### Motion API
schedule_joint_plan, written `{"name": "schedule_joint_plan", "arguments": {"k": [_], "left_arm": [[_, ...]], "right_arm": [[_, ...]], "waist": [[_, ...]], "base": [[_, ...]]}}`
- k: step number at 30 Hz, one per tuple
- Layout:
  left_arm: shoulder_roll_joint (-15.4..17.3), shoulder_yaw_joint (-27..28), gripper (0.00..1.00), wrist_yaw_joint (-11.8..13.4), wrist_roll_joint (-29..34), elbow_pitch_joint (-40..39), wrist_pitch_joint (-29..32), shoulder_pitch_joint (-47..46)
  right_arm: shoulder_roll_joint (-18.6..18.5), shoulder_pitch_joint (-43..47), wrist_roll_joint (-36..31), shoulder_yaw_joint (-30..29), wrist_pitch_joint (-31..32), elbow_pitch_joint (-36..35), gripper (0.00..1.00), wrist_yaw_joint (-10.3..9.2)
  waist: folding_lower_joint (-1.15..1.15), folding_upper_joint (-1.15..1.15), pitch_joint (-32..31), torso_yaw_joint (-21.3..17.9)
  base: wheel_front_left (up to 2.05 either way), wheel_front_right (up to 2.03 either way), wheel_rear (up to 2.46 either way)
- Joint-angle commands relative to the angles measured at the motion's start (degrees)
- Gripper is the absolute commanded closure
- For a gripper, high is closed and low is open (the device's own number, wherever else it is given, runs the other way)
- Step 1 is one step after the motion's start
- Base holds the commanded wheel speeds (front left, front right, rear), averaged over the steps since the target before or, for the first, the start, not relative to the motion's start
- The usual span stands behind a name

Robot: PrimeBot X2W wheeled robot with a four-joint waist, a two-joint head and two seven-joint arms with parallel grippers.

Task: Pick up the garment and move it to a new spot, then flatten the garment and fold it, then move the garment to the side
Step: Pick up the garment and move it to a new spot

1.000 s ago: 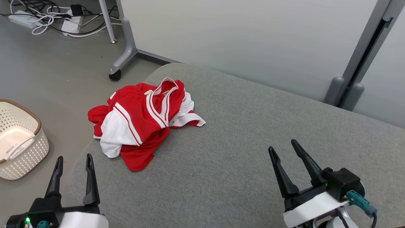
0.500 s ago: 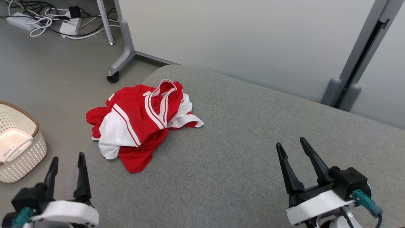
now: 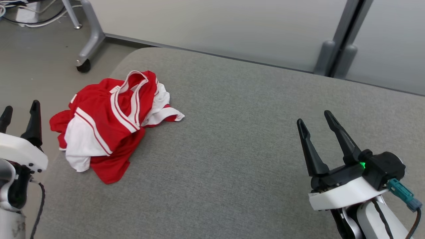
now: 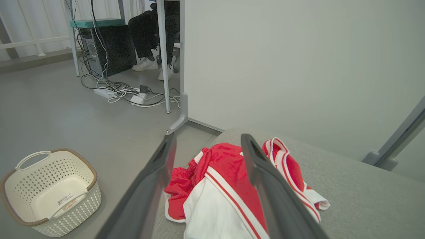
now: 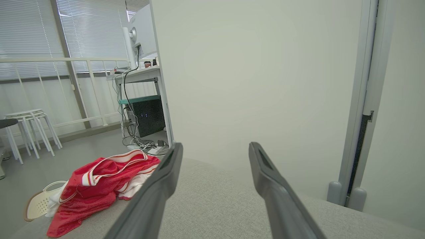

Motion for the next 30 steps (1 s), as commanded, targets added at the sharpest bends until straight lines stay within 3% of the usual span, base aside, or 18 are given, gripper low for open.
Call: {"name": "schedule_joint_plan", "arguments": {"k": [1,19,24,27,28,30], "left_arm": [[1.24,0.09,0.0,-0.31,-1.69,1.33,1.72,-2.15],[13.32,-9.26,0.0,-0.51,-20.35,17.01,15.69,-13.9],[15.66,-12.58,0.0,-0.51,-22.74,21.88,19.09,-13.84],[16.65,-13.91,0.0,-0.51,-22.39,24.67,18.16,-14.32],[16.63,-14.36,0.1,-0.51,-22.37,25.48,17.68,-14.53],[16.6,-15.17,0.75,-0.52,-22.63,26.43,16.96,-14.86]], "right_arm": [[-0.56,-1.29,-0.04,0.17,-0.27,-0.84,0.0,0.11],[-1.84,-7.36,0.9,0.22,-0.27,-5.75,0.0,0.11],[-1.63,-7.42,0.68,0.04,-0.27,-5.7,0.0,0.11],[-1.59,-7.53,0.5,-0.25,-0.27,-5.92,0.0,0.11],[-1.61,-7.48,0.47,-0.34,-0.27,-5.94,0.0,0.11],[-1.6,-7.26,0.47,-0.41,-0.27,-5.88,0.0,0.11]], "waist": [[0.0,0.0,3.45,-3.57],[0.0,0.0,12.97,-15.28],[0.0,0.0,13.4,-17.15],[0.0,0.0,13.5,-17.83],[0.0,0.0,13.46,-17.97],[0.0,0.0,13.29,-18.15]], "base": [[0.0,0.0,0.0],[0.0,0.0,0.0],[0.0,0.0,0.0],[0.0,0.0,0.0],[0.0,0.0,0.0],[0.0,0.0,0.0]]}}
